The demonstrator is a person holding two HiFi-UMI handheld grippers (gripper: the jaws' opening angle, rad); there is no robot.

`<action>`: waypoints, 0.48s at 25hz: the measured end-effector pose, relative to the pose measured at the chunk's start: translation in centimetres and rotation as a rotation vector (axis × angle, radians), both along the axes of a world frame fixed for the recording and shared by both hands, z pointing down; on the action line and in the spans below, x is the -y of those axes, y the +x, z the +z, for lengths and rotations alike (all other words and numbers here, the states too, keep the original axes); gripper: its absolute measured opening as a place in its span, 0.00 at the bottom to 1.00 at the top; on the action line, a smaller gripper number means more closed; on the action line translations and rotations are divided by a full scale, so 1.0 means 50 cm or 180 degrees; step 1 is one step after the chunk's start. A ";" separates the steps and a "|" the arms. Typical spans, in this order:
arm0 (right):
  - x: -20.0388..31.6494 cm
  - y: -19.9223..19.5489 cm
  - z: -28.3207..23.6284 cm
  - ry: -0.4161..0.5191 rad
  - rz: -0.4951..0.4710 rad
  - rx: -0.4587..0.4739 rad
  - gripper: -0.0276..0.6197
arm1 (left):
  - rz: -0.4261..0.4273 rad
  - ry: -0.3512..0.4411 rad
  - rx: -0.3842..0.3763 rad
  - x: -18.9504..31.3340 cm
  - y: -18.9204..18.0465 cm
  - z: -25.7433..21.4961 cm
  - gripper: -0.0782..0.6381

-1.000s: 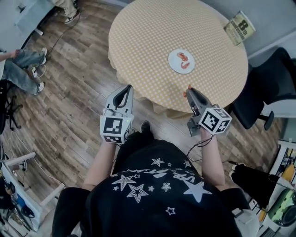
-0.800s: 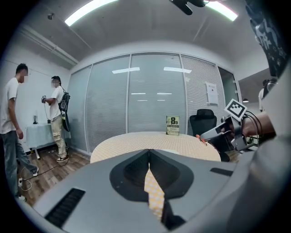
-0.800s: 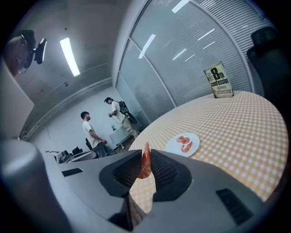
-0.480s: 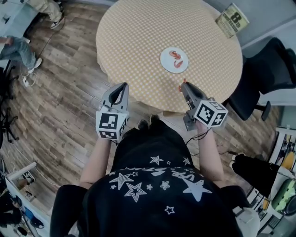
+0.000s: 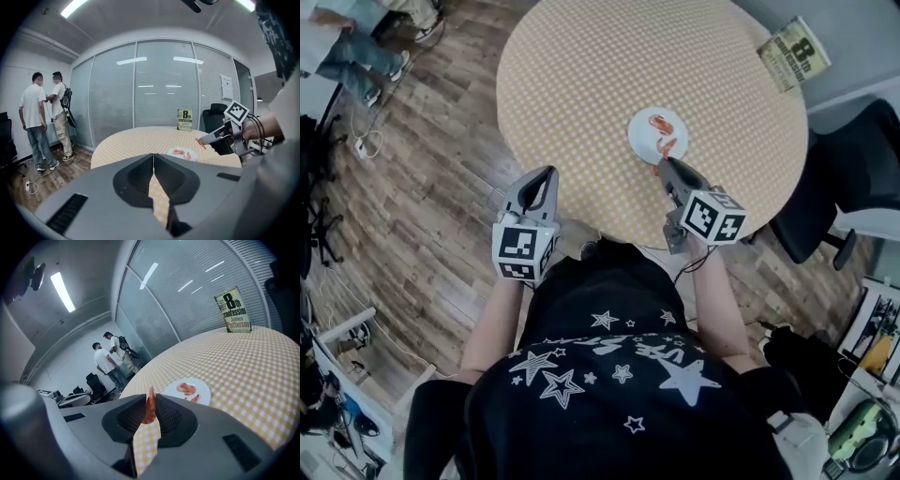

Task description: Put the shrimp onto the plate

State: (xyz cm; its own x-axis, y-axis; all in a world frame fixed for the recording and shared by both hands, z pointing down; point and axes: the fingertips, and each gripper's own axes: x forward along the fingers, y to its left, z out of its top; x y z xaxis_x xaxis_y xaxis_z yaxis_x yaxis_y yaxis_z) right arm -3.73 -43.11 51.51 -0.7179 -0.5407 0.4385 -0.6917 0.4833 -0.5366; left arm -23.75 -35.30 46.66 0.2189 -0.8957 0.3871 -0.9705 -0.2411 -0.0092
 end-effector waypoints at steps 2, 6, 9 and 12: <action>0.028 -0.006 0.014 -0.0012 -0.0056 -0.0088 0.15 | -0.0050 -0.0012 0.0018 0.023 0.001 -0.001 0.12; 0.073 -0.019 0.064 -0.0062 -0.0138 -0.0501 0.15 | -0.0115 -0.0047 0.0083 0.051 0.003 0.001 0.12; 0.095 -0.036 0.099 -0.0069 -0.0209 -0.0779 0.15 | -0.0159 -0.0124 0.0129 0.059 -0.002 0.013 0.12; 0.112 -0.052 0.129 -0.0106 -0.0259 -0.0962 0.15 | -0.0192 -0.0190 0.0137 0.064 -0.007 0.024 0.12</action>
State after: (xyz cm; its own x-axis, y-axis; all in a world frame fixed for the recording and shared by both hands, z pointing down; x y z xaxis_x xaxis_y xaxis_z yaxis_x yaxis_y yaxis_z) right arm -6.35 -48.72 57.97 -0.5928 -0.4685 0.6550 -0.7820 0.5293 -0.3291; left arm -24.12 -38.49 47.85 0.1472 -0.8818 0.4481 -0.9823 -0.1836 -0.0386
